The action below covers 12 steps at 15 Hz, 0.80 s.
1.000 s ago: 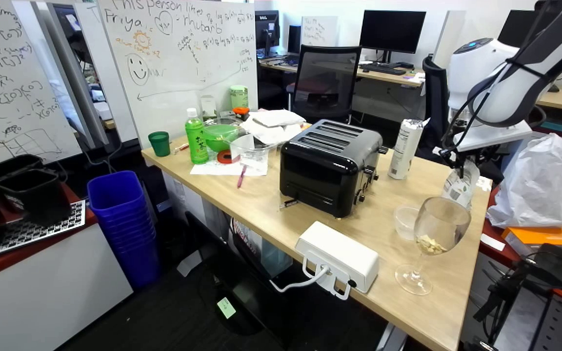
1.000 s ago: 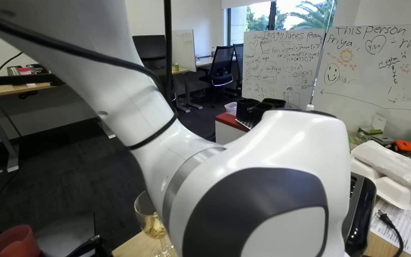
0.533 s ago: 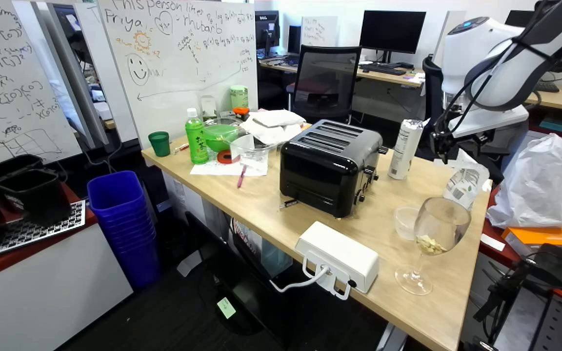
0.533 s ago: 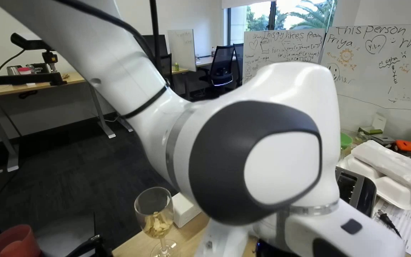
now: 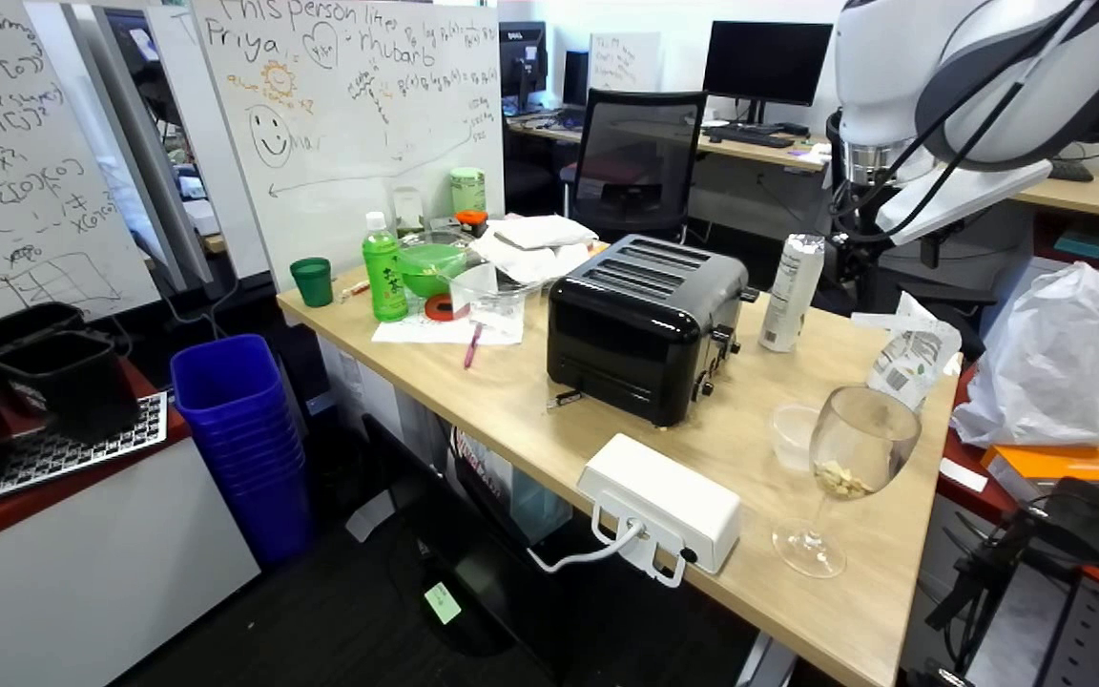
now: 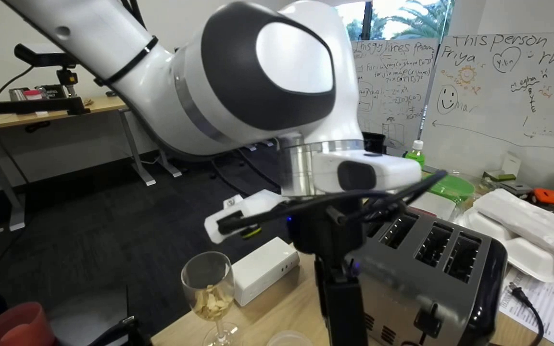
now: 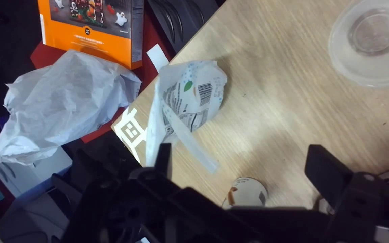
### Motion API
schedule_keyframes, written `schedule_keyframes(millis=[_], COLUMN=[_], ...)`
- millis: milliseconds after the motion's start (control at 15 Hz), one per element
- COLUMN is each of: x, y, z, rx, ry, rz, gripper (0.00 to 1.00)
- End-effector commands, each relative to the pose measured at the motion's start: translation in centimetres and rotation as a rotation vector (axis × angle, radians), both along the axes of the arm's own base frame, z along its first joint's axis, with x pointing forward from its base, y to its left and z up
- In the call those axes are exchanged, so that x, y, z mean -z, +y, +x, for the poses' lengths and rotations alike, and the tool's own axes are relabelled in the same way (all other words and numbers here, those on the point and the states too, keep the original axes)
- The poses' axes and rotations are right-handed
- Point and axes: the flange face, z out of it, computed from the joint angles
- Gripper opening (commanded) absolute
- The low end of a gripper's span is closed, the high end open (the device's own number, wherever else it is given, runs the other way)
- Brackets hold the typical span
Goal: Move the bag backwards
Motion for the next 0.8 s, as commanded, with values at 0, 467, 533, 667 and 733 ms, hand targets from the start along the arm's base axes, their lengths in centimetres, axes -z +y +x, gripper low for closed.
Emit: schedule_keyframes(millis=[0,467,533,667,733], x=[-0.7,-0.9,-0.9,-0.9,-0.9], y=[3.4,6.0,5.8,5.8,5.8], z=[-0.4,0.0,0.0,0.0,0.0], rx=[-0.025,-0.022,-0.018,-0.018,-0.017], ry=[0.012,0.017,0.017,0.017,0.017], rz=[0.023,0.049,0.049,0.049,0.049], gripper=[1.00,1.00,1.00,1.00,1.00])
